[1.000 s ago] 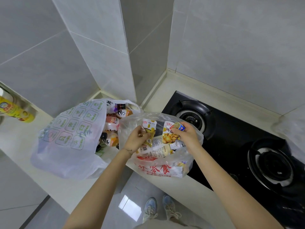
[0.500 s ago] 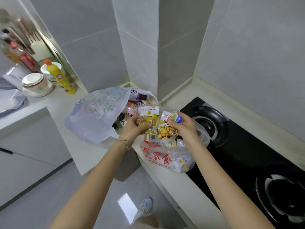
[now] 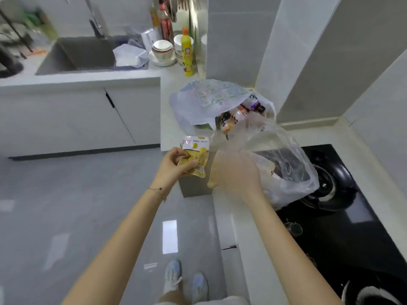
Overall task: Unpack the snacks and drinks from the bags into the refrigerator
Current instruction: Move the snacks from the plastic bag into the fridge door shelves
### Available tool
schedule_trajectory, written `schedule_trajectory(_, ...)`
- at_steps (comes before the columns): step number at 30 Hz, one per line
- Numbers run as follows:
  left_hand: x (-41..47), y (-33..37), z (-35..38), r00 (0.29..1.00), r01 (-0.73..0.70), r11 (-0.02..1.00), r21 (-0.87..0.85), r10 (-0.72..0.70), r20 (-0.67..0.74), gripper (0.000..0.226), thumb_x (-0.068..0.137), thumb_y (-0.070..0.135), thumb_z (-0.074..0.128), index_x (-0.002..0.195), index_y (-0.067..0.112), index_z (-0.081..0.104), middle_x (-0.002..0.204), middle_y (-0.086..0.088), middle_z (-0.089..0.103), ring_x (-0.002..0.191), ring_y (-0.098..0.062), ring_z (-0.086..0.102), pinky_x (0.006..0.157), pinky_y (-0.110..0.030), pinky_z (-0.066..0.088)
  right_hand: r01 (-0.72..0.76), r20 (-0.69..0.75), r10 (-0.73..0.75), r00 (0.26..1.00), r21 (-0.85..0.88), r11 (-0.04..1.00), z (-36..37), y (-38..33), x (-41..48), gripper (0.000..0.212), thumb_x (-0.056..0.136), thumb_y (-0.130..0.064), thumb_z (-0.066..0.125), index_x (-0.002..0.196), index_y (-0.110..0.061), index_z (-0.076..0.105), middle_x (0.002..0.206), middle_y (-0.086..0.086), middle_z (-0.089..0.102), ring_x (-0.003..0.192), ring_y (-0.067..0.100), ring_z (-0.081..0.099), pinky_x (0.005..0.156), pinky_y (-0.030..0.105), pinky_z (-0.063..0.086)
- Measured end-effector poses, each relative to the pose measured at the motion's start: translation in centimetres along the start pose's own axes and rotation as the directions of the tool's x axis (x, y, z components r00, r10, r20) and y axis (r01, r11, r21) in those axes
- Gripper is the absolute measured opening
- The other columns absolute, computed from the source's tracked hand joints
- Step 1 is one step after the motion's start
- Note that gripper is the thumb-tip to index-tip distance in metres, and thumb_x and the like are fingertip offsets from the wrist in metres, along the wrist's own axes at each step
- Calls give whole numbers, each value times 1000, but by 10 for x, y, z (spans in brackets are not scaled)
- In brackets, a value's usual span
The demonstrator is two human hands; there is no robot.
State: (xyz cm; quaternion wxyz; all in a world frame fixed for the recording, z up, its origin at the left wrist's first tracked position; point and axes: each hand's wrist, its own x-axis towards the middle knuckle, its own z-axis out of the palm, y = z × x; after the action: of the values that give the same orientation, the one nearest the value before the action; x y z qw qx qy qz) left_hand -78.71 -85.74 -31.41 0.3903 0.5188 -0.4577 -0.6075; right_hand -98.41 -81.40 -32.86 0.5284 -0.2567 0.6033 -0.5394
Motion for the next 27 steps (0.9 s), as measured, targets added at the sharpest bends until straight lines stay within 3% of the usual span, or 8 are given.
schedule_trajectory(3,-36,5,-46,991,-27,999,-34,23,-129,24,82,7,73,93,15,54,101,-4,70,83,-21,73,71,-32,61,20,130,-8,992,-89,996,45,7,-17,24,82,-6,73,101,-16,62,104,13,71,95,30,70,84,44,57)
schedule_trajectory(7,-94,4,-110,953,-73,996,-56,53,-298,23,82,8,73,93,19,56,101,-2,70,84,-21,73,74,-37,61,37,312,14,950,-155,987,108,11,-53,30,82,-10,74,109,-11,60,104,10,71,89,22,72,77,34,59)
schedule_trajectory(11,-160,-8,-169,901,-105,991,-85,58,-430,23,83,9,72,96,18,57,105,-4,70,85,-20,73,70,-31,60,85,487,40,873,-232,969,169,23,-101,36,82,-17,75,114,-14,58,105,5,71,91,20,72,81,36,58)
schedule_trajectory(17,-272,-35,-246,814,-159,976,-146,47,-578,27,82,7,72,102,17,57,105,-7,72,88,-24,72,76,-38,60,139,660,74,748,-264,954,248,57,-198,28,82,-16,74,106,-18,59,97,2,72,86,18,72,75,31,59)
schedule_trajectory(27,-487,-77,-348,580,-275,952,-133,54,-813,31,83,3,71,109,10,56,95,-4,71,81,-16,72,66,-28,58,200,822,123,556,-276,940,348,124,-386,23,80,-11,75,98,-14,61,92,5,73,86,24,72,79,39,58)
